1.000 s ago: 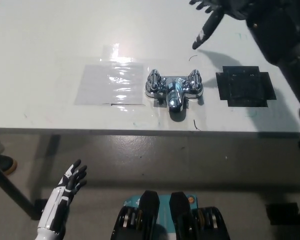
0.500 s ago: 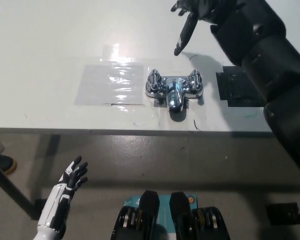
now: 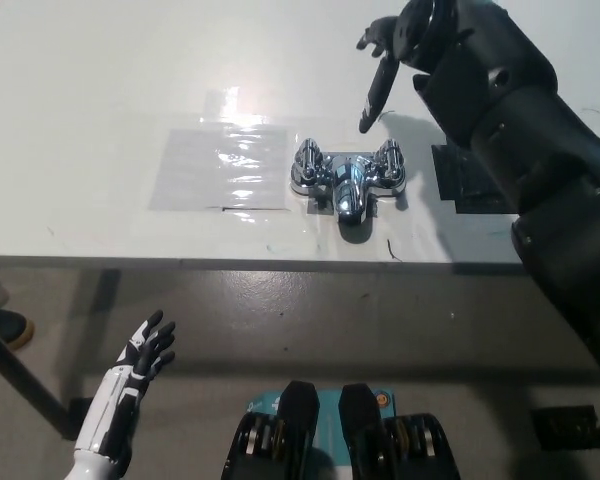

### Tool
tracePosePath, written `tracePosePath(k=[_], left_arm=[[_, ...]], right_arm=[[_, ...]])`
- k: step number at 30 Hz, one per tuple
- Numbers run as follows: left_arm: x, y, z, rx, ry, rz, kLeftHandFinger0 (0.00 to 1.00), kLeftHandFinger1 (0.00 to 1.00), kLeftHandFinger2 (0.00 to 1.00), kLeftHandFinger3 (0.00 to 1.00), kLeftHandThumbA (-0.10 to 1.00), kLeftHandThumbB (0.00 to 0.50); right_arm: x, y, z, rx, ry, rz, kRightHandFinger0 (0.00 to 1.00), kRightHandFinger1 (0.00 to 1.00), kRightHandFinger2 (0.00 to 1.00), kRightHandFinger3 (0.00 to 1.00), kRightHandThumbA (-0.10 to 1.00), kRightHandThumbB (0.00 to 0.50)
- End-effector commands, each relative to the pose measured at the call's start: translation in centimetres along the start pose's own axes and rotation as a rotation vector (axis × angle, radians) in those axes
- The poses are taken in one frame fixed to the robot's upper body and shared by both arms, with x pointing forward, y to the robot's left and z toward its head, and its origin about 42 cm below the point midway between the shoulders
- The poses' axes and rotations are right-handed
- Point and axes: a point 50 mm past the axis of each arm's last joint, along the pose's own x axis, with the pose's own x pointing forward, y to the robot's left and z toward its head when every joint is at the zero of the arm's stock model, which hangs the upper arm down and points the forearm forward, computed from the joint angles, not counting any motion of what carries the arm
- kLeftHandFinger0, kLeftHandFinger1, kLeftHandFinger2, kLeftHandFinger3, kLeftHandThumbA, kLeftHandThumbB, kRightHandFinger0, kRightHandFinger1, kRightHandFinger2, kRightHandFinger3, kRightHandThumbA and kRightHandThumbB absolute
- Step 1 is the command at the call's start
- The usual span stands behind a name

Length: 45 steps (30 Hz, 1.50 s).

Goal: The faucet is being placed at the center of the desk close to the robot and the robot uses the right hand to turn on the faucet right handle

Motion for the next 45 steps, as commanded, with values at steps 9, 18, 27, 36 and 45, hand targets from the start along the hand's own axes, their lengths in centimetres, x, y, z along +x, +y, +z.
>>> tracePosePath(k=[9,18,27,36,45], left_arm=[[0.5,0.0,1.5,0.018,-0.056,-0.013,1.0,1.0,1.0,1.0,0.96,0.271],[0.7,0.1,1.6,0.015,-0.053,-0.017,1.0,1.0,1.0,1.0,0.95,0.261],[0.7,0.1,1.6,0.021,-0.064,-0.014,1.0,1.0,1.0,1.0,0.96,0.264],[0.7,0.2,1.7,0.023,-0.062,-0.016,1.0,1.0,1.0,1.0,0.96,0.259],[0.7,0.3,1.7,0.032,-0.064,-0.018,1.0,1.0,1.0,1.0,0.97,0.246]], right_arm=[[-0.4,-0.6,0.5,-0.027,-0.063,0.049,1.0,1.0,1.0,1.0,1.0,0.175],[0.6,0.7,-1.0,0.055,-0.05,0.061,1.0,1.0,1.0,1.0,1.0,0.193],[0.9,1.3,-2.0,0.131,-0.067,0.16,1.0,1.0,1.0,1.0,1.0,0.09],[1.2,1.3,-3.6,0.114,-0.017,0.16,1.0,1.0,1.0,1.0,1.0,0.087],[1.2,0.8,-4.0,0.059,-0.015,0.106,1.0,1.0,1.0,1.0,1.0,0.083]])
